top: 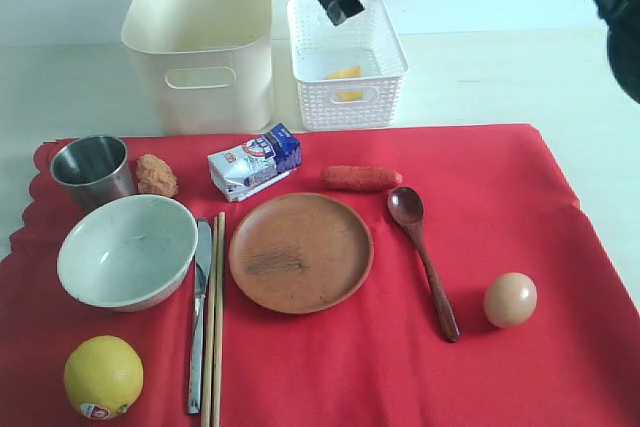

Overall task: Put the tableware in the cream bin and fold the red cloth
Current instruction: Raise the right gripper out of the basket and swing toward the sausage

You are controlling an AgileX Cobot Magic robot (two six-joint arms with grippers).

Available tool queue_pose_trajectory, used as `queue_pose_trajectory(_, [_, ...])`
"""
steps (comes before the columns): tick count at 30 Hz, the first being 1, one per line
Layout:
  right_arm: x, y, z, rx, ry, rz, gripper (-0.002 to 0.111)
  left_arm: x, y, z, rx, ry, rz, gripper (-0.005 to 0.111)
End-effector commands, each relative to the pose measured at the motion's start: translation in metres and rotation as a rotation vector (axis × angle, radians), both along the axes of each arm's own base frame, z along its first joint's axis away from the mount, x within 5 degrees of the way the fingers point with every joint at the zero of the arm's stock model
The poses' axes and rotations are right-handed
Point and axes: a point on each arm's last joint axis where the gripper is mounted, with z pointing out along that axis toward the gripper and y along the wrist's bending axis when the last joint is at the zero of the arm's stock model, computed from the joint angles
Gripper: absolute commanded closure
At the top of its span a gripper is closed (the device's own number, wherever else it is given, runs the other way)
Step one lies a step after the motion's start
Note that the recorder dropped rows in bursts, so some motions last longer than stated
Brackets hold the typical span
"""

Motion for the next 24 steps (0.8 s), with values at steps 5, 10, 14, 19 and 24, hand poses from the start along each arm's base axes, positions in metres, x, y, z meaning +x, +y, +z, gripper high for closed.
queue_pose_trajectory(5, [-0.033,-0.022,0.064,-0.060,0.065,-0.080,0.035,0.000,0.000,0.000,-0.011,-0.007,0.002,0.107])
queue_pose_trajectory(10, [-0.044,-0.029,0.090,-0.051,0.033,-0.136,0.035,0.000,0.000,0.000,-0.009,-0.008,0.001,0.107])
queue_pose_trajectory(14, [-0.058,-0.036,0.099,-0.055,0.048,-0.161,0.035,0.000,0.000,0.000,-0.009,-0.008,0.001,0.107])
queue_pose_trajectory(19, [-0.080,-0.045,0.096,-0.098,0.103,-0.165,0.035,0.000,0.000,0.000,-0.011,-0.007,0.002,0.107])
queue_pose_trajectory(24, [-0.113,-0.057,0.085,-0.139,0.178,-0.142,0.037,0.000,0.000,0.000,-0.011,-0.007,0.002,0.107])
